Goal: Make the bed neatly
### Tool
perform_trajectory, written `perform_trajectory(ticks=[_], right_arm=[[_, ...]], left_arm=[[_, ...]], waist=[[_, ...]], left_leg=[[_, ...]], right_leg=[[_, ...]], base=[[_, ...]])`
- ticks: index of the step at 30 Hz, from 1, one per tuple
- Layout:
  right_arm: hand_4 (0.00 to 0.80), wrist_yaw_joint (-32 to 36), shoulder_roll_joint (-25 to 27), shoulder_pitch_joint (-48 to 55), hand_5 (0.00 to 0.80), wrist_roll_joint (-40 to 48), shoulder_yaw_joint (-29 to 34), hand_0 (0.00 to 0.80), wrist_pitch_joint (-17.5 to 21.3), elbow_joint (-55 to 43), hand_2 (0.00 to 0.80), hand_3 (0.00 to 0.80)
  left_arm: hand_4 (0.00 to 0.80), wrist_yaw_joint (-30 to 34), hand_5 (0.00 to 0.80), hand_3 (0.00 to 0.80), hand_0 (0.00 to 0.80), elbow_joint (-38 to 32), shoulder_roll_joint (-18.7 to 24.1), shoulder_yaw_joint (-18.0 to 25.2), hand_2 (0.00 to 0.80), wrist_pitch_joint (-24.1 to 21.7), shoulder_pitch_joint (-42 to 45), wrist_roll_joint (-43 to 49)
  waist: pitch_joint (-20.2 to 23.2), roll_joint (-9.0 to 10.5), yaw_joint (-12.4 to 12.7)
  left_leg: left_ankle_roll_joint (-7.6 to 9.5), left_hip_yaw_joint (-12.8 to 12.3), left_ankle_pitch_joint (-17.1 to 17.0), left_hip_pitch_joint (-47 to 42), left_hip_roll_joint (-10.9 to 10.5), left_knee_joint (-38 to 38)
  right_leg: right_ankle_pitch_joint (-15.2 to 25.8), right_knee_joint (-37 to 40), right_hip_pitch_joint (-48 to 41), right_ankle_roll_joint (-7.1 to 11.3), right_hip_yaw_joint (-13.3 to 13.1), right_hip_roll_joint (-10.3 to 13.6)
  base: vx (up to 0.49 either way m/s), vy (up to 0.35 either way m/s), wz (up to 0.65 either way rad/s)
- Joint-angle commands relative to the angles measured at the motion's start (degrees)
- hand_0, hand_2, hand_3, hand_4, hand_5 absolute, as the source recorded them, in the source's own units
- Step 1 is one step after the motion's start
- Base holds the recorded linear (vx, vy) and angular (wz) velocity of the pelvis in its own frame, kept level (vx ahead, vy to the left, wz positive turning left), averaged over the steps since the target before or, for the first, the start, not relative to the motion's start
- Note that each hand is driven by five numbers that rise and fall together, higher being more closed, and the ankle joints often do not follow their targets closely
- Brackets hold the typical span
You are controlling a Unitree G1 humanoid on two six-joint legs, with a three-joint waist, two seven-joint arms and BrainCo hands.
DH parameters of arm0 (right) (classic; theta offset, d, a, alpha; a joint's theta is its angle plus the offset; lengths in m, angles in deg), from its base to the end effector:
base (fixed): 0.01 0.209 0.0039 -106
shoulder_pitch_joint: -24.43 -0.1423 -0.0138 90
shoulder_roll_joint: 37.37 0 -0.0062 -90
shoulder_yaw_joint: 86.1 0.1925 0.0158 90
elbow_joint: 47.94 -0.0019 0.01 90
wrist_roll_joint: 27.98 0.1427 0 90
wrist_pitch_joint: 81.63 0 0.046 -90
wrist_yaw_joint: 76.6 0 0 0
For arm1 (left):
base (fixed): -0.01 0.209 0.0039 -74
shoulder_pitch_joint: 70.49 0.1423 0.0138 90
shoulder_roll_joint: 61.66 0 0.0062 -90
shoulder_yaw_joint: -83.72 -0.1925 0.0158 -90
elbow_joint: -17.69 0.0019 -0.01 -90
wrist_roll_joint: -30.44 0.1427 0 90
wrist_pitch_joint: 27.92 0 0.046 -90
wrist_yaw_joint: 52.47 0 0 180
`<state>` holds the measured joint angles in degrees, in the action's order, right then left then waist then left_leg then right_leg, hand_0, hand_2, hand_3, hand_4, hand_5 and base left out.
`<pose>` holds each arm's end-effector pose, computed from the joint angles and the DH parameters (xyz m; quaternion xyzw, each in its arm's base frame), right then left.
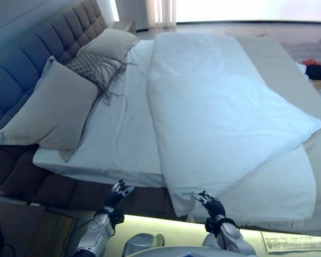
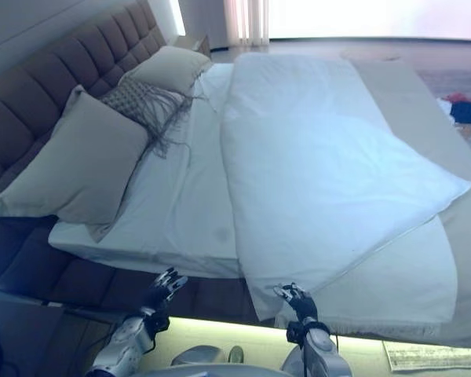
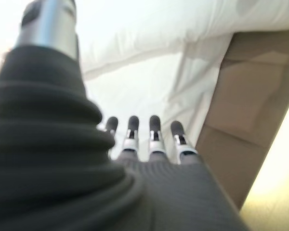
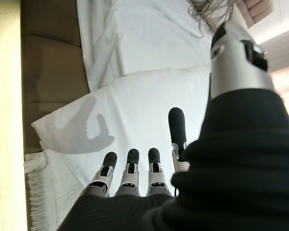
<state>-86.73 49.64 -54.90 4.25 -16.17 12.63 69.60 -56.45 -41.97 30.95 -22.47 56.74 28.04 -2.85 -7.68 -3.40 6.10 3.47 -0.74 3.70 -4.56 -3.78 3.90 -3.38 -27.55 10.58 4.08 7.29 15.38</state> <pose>0.1161 -0.1616 -0.0807 0.1030 0.3380 -0.0567 0.9338 0.1258 0.2036 -0.0762 -0.0800 0.3173 0.0538 0.9434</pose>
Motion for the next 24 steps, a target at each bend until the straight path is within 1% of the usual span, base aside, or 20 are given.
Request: perform_trajectory(ticks=[1,2,4,6,9,10,11,14,16,17,19,21,23,24], right_arm=[[0.0,1.51,2.23,-2.65,0.0,1.78,0.35,0.0,2.04,-2.3,0.0,0.0],[0.0,2.02,2.05,-3.26,0.0,1.72,0.89,0.0,1.81,-1.45,0.0,0.0],[0.0,3.56,1.68,-3.57,0.0,1.05,1.91,0.0,1.79,-0.02,0.0,0.0],[0.0,5.23,1.47,-3.31,0.0,0.41,2.27,0.0,2.12,0.8,0.0,0.0],[0.0,7.1,1.37,-3.38,0.0,-0.15,1.61,0.0,2.24,1.38,0.0,0.0],[0.0,7.34,1.24,-3.58,0.0,-0.18,1.32,0.0,2.21,1.74,0.0,0.0],[0.0,7.5,1.02,-3.91,0.0,-0.26,1.06,0.0,2.11,2.26,0.0,0.0],[0.0,6.95,1.07,-4.0,0.0,0.85,0.48,0.0,2.14,2.04,0.0,0.0],[0.0,5.98,1.04,-4.16,0.0,1.67,1.12,0.0,2.26,3.35,0.0,0.0],[0.0,5.78,1.04,-4.38,0.0,2.26,1.84,0.0,2.19,4.31,0.0,0.0],[0.0,4.93,1.13,-4.49,0.0,1.82,3.25,0.0,2.16,6.14,0.0,0.0],[0.0,4.72,1.42,-4.83,0.0,1.69,4.65,0.0,2.72,9.27,0.0,0.0],[0.0,4.95,2.12,-5.65,0.0,2.04,6.04,0.0,3.25,12.26,0.0,0.0],[0.0,5.07,2.33,-6.16,0.0,2.64,6.54,0.0,3.41,13.2,0.0,0.0]], left_arm=[[0.0,0.68,0.0,0.0,0.0,-3.49,-0.16,1.3,0.0,-2.93,-1.31,0.77],[0.0,1.56,0.0,0.0,0.0,-3.27,-0.12,1.92,0.0,-3.61,-0.94,0.47],[0.0,2.96,0.0,0.0,0.0,-3.41,-0.07,3.29,0.0,-4.12,0.28,0.29],[0.0,3.09,0.0,0.0,0.0,-3.67,-0.14,4.28,0.0,-4.43,1.62,0.12],[0.0,3.04,0.0,0.0,0.0,-2.08,-0.45,5.36,0.0,-5.36,2.1,-0.45],[0.0,2.78,0.0,0.0,0.0,-1.57,-0.75,5.56,0.0,-5.43,2.09,-0.5],[0.0,2.41,0.0,0.0,0.0,-0.74,-1.17,5.79,0.0,-5.6,2.15,-0.73],[0.0,4.46,0.0,0.0,0.0,0.34,-1.46,5.61,0.0,-5.58,1.66,-1.28],[0.0,5.05,0.0,0.0,0.0,0.52,-1.56,4.16,0.0,-5.2,1.08,-0.46],[0.0,4.96,0.0,0.0,0.0,0.49,-1.69,3.38,0.0,-5.04,0.66,-0.46],[0.0,5.19,0.0,0.0,0.0,0.66,-2.09,2.57,0.0,-5.19,0.1,-1.11],[0.0,4.98,0.0,0.0,0.0,0.57,-2.75,2.1,0.0,-5.2,-0.16,-1.66],[0.0,4.57,0.0,0.0,0.0,0.44,-3.14,1.3,0.0,-4.62,0.01,-1.91],[0.0,4.47,0.0,0.0,0.0,0.66,-3.32,0.97,0.0,-4.53,0.05,-1.6]], waist=[[-1.09,1.74,-1.34],[-1.11,2.06,-1.39],[-0.91,2.52,-0.91],[-0.56,3.13,-0.47],[-0.03,4.06,-0.06],[0.15,4.31,0.08],[0.38,4.5,0.06],[0.86,4.49,-0.52],[1.23,4.2,-1.07],[1.26,4.11,-1.3],[1.16,4.2,-1.52],[0.69,3.96,-1.52],[-0.3,3.44,-1.11],[-0.77,3.2,-0.8]], left_leg=[[0.88,8.04,-0.88,-0.09,-4.61,-1.62],[0.81,7.8,-0.3,-0.73,-4.61,-2.05],[0.71,7.48,0.5,-1.76,-4.41,-2.55],[0.57,7.59,1.38,-2.8,-4.02,-2.66],[0.32,7.39,2.93,-4.25,-3.19,-2.36],[0.29,7.33,3.22,-4.48,-2.94,-2.14],[0.05,7.43,3.31,-4.78,-2.58,-1.82],[-0.62,6.85,2.9,-4.63,-0.99,-0.87],[-1.28,6.48,2.33,-4.51,0.12,-0.39],[-1.63,6.4,1.88,-4.2,0.52,0.49],[-2.13,6.05,1.47,-3.32,0.7,4.1],[-3.2,5.4,-1.04,-1.75,0.78,10.06],[-4.98,4.73,-6.3,2.32,1.56,16.13],[-5.4,4.74,-7.36,3.87,2.18,16.59]], right_leg=[[12.23,18.57,-0.85,2.54,-0.52,-2.95],[13.42,20.47,-0.91,3.29,-0.72,-3.07],[14.95,22.44,-1.35,4.21,0.13,-2.92],[15.95,24.22,-1.71,5.03,0.46,-2.9],[16.32,25.63,-2.36,5.42,1.87,-3.15],[15.84,25.91,-2.93,5.5,2.16,-3.42],[15.32,26.06,-3.37,5.45,2.1,-4.16],[12.82,24.2,-4.17,4.38,1.69,-5.95],[11.21,23.77,-4.93,3.33,1.92,-7.13],[10.59,23.48,-5.19,2.82,2.12,-7.63],[9.75,23.01,-5.74,2.06,2.93,-7.82],[8.72,22.6,-6.63,1.0,4.11,-7.97],[7.5,22.59,-8.6,-0.15,5.06,-8.34],[7.07,22.61,-9.31,-0.39,5.26,-8.35]], base=[[0.185,-0.109,-0.16],[0.184,-0.101,-0.04],[0.206,-0.119,0.18],[0.236,-0.16,0.33],[0.224,-0.221,0.07],[0.228,-0.246,-0.04],[0.228,-0.26,-0.04],[0.204,-0.249,-0.02],[0.176,-0.225,0.06],[0.151,-0.21,0.1],[0.132,-0.177,0.07],[0.112,-0.14,0.12],[0.084,-0.078,0.18],[0.074,-0.013,0.22]])
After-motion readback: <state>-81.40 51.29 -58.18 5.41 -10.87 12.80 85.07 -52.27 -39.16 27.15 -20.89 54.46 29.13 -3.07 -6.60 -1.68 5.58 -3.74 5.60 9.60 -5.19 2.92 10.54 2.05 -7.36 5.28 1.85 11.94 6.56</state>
